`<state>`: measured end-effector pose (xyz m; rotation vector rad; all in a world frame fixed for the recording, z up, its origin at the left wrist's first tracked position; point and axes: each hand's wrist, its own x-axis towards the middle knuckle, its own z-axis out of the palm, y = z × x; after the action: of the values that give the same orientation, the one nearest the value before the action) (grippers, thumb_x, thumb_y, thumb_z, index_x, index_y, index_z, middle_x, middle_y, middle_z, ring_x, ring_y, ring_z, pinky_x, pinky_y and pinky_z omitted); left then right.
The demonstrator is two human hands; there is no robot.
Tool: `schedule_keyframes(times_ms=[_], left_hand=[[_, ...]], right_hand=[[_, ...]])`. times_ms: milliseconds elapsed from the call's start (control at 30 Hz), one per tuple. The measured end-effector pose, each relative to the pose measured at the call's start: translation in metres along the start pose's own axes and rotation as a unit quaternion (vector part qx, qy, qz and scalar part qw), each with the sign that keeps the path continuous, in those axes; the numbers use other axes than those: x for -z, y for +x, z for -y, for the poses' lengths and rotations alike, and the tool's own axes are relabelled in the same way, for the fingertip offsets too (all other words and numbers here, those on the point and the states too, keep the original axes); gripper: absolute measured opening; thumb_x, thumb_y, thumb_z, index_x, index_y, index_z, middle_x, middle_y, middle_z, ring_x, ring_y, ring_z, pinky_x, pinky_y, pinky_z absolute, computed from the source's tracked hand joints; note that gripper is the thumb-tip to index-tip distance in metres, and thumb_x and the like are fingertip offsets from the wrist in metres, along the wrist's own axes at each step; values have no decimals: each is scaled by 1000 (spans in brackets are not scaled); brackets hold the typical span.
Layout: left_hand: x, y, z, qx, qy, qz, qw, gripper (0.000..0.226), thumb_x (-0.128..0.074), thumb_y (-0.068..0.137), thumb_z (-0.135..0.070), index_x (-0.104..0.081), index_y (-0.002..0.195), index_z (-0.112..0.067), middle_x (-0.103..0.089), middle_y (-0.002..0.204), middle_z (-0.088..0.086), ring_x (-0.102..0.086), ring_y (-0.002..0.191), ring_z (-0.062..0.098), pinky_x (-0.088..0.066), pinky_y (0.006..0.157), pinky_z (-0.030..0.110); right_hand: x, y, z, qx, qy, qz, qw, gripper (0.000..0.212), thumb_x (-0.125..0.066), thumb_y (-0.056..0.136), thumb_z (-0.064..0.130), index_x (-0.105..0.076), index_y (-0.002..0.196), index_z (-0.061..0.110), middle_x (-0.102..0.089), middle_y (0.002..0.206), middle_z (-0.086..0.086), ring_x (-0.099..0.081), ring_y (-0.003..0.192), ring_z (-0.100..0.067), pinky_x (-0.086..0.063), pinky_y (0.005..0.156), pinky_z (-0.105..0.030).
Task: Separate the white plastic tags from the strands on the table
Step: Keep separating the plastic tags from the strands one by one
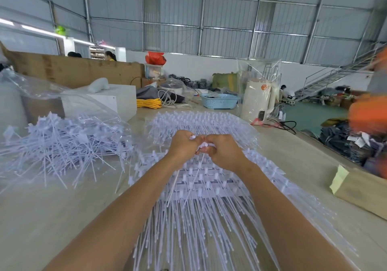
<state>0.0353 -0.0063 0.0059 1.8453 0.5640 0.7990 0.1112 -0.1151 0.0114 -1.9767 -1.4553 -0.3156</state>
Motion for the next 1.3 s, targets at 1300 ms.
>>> schedule_keyframes(times_ms=[1300], left_hand=[[6, -7, -41, 120, -198, 235, 944, 68, -30, 74, -80, -50, 75, -15, -44, 52, -3, -40, 42, 9, -35, 47, 21]], right_hand=[[12, 2, 12, -64, 178, 45, 981, 37, -54, 94, 19, -46, 130, 13, -56, 116, -8, -55, 112, -25, -41, 99, -37]])
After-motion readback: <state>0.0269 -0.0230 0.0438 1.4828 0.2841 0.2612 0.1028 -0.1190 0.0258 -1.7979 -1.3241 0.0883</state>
